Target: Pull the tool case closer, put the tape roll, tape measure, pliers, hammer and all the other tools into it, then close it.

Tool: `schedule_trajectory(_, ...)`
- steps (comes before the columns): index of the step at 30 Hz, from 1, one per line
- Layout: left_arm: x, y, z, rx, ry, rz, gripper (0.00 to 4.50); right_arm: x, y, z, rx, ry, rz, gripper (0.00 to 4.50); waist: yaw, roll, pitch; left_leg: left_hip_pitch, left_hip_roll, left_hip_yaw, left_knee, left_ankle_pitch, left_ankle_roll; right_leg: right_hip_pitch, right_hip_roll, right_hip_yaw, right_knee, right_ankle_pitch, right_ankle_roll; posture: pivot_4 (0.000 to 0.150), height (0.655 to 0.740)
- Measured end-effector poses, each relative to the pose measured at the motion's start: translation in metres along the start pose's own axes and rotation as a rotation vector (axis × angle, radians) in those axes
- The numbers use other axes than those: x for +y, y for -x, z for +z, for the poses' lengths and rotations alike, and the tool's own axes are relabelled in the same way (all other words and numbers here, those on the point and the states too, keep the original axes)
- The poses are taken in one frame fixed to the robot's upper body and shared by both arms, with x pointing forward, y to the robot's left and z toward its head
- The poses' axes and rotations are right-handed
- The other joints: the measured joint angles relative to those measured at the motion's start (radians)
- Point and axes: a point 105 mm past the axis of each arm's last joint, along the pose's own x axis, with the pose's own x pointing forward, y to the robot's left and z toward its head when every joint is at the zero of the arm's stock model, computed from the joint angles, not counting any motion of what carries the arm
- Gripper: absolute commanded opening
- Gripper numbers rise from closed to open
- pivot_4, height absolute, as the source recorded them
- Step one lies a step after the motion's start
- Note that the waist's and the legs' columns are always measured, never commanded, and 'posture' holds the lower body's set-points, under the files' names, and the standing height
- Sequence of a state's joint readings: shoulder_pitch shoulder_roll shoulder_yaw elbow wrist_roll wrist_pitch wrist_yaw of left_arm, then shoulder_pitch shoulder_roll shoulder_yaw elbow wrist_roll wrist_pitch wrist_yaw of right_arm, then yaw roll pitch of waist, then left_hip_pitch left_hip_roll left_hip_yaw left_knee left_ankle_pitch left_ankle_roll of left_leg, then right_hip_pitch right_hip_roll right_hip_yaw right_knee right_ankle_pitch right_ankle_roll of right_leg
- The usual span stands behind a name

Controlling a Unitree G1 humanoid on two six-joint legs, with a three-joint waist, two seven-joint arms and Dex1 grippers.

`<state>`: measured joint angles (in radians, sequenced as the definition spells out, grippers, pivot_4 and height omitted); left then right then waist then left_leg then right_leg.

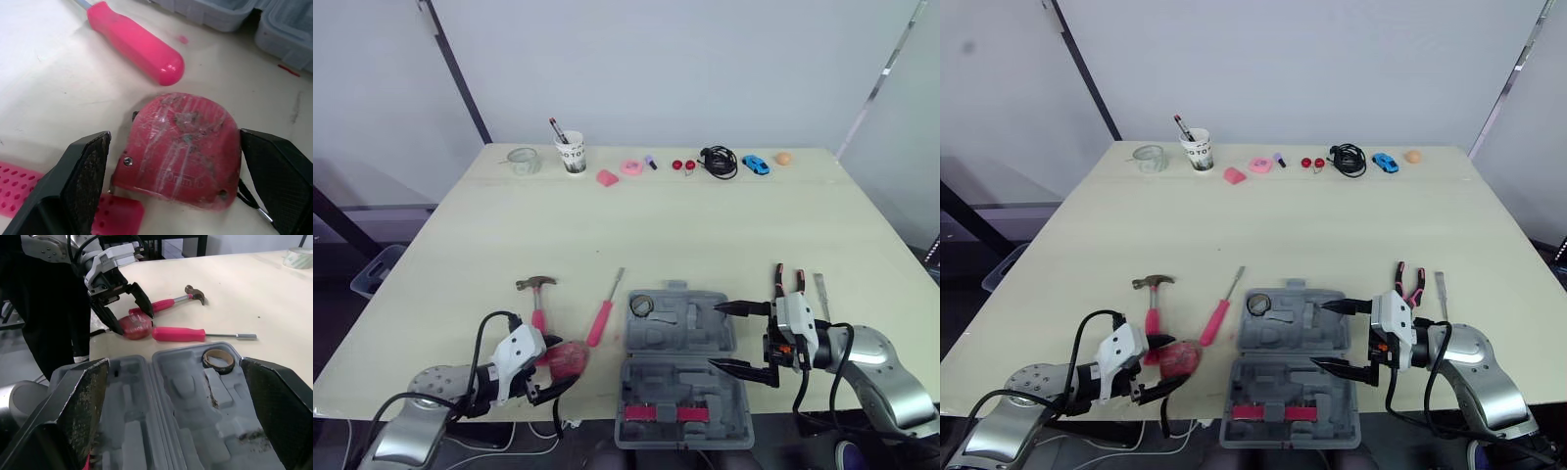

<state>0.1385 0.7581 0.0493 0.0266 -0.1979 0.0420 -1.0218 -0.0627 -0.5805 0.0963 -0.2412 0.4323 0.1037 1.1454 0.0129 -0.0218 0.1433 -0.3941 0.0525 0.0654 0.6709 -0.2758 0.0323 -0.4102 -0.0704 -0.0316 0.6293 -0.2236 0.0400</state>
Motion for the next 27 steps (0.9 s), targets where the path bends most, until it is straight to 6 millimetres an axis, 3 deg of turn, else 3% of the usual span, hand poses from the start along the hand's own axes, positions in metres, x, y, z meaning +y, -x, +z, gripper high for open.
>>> schedule_trajectory(15, 0.0047, -0.0031, 0.0011, 0.077, -0.006, -0.016, 4.39, 0.0044, -0.0058, -0.0006, 0.004, 0.022, 0.006, 4.5, 0.0, 0.0, 0.0, 0.001, 0.001, 0.001, 0.0, 0.0, 0.0, 0.0, 0.0, 0.0, 0.001, 0.0, 0.0, 0.15, 0.74)
schedule_trajectory(27, -0.0028, -0.0081, 0.0077, 0.113, -0.009, -0.04, 4.39, 0.0048, -0.007, -0.0009, -0.002, 0.021, 0.001, 4.5, 0.001, 0.0, 0.0, 0.001, 0.001, 0.002, 0.0, 0.0, 0.0, 0.0, 0.0, 0.001, 0.002, 0.0, 0.0, 0.15, 0.74)
